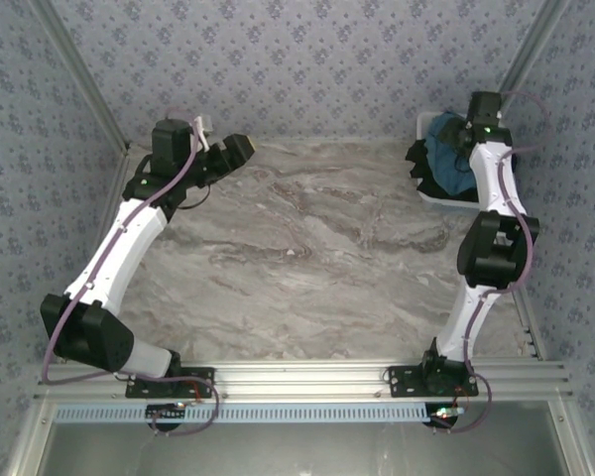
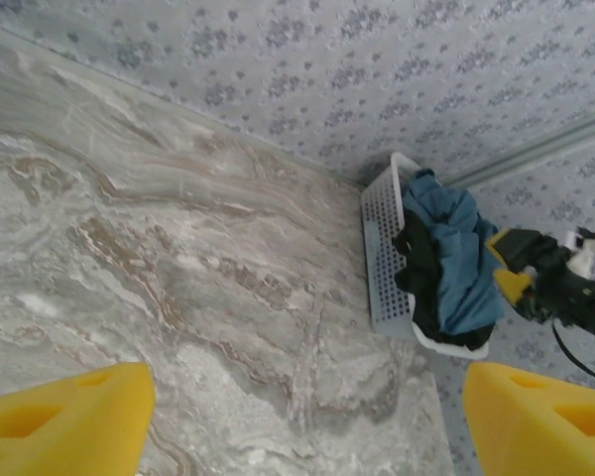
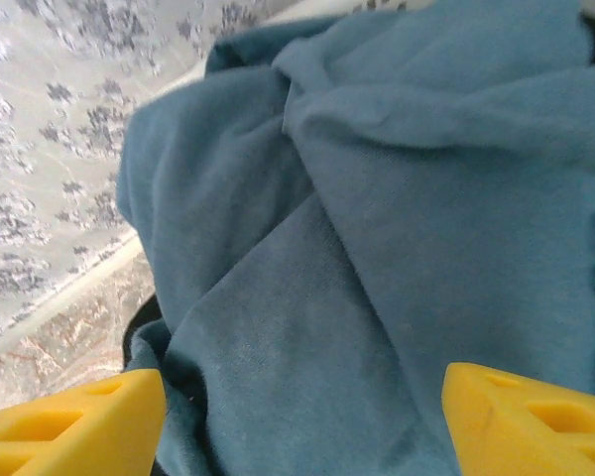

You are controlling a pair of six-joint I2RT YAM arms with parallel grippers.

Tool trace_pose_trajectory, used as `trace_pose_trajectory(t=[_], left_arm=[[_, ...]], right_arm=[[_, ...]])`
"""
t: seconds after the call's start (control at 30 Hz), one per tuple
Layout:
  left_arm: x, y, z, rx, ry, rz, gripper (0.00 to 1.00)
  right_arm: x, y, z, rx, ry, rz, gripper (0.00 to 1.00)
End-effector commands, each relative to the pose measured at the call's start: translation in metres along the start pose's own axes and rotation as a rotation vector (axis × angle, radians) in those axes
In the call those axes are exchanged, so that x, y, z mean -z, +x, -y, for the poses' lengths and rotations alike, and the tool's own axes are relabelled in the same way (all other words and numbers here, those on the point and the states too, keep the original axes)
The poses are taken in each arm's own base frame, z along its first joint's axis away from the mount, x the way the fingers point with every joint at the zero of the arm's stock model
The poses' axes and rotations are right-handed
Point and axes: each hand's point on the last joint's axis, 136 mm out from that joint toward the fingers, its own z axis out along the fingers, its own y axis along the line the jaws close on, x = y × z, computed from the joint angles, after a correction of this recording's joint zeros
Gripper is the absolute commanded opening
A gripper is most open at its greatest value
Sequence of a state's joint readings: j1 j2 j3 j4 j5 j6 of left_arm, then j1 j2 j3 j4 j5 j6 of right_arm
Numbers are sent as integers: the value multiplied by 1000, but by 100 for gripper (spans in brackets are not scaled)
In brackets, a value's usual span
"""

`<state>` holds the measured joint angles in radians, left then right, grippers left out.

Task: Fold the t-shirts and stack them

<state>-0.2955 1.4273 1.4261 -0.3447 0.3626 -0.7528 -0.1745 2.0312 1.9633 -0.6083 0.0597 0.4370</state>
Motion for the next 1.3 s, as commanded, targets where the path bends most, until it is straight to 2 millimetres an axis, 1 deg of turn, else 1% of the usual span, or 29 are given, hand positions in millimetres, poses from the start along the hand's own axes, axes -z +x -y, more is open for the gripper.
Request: trace_pose_trajectory(t=[0.0,0.13,0.2,0.27,0.33,0.37,0.43,0.5,0.6,0.63,0.73,0.77,0.87,0.93,1.0,1.1,1.13,1.17,1.2,1.23,1.27], left_arm=[[7,4,13,6,39,-19,81],[9,6,12,4,39,-22,80],[10,8,12,0,39,-22,80],[10,9,8,-3,29,-21,78],[11,10,6,-5,24,-22,77],[11,11,6,-6,24,-23,76],[12,12,5,-4,18,-24,75],[13,13,4,-6,15,-25,74],[13,14,3,-8,12,-29,73],[12,15,2,-8,10,-31,73],[8,16,-1,-4,6,-41,72],[6,16,-1,-2,6,-45,71],[0,16,-4,3,-1,-54,69],[-3,14,-9,12,-26,-51,68],[-5,11,-11,17,-44,-47,68],[-4,6,-14,21,-77,-36,70],[-3,5,-18,23,-104,-28,70],[-2,3,-23,28,-132,-18,70],[0,2,-27,33,-155,-11,70],[3,1,-33,43,-185,-2,70],[6,0,-39,54,-219,7,71]], right_arm=[[-9,5,6,10,-8,-60,75],[-22,5,0,14,-54,-68,70],[-27,5,-2,11,-68,-68,65],[-34,4,-1,-3,-70,-75,54],[-37,4,-3,-11,-76,-82,37],[-36,2,-4,-13,-76,-73,29],[-30,-3,-3,-11,-59,-47,22],[-19,-10,-8,-7,-57,-13,16],[3,-23,-13,-3,-41,46,4],[11,-26,-15,-2,-37,65,0],[36,-39,-17,-1,-30,120,0],[48,-51,-22,-4,-44,167,0],[78,-69,-34,0,-89,242,0],[100,-80,-47,-3,-152,290,0],[127,-92,-65,-8,-235,350,0],[184,-108,-104,12,-415,464,0],[208,-112,-121,24,-495,503,0],[229,-115,-135,34,-562,537,0],[243,-116,-144,35,-609,552,0],[266,-117,-159,27,-697,573,0],[280,-117,-169,13,-769,577,0]])
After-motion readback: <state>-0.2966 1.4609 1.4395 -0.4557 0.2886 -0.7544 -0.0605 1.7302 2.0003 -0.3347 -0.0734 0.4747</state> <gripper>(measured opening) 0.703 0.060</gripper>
